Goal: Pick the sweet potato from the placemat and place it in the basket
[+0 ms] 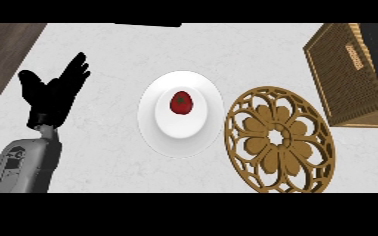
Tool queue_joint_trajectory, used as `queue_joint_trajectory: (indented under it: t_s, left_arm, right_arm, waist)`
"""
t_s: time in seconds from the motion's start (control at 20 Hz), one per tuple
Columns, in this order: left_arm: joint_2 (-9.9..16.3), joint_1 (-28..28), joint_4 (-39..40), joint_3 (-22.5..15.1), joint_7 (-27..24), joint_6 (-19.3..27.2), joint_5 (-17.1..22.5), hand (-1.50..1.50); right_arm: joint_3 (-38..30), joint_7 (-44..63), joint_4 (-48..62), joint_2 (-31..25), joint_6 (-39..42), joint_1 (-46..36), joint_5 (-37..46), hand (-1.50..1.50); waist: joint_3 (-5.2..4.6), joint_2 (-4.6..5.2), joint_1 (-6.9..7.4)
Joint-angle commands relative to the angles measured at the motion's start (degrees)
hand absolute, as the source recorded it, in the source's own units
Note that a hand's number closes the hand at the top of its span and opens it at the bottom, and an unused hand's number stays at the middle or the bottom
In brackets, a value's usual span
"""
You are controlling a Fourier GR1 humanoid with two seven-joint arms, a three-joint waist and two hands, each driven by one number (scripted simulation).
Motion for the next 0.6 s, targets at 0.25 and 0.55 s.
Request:
queue_joint_trajectory:
  t_s: [0.25,0.55]
  left_arm:
    - [-0.19,3.99,0.57,0.76,-3.13,-0.51,0.19,0.00]
    - [0.46,0.38,0.64,0.75,-0.78,-0.12,-0.15,0.00]
  right_arm:
    - [-4.83,14.78,-5.17,-2.13,-8.50,6.78,2.82,-1.50]
    - [-7.24,13.20,-5.08,1.15,-10.57,8.55,4.65,-1.50]
  waist:
    - [-0.03,-0.10,-0.54]
    - [0.02,-0.21,-0.80]
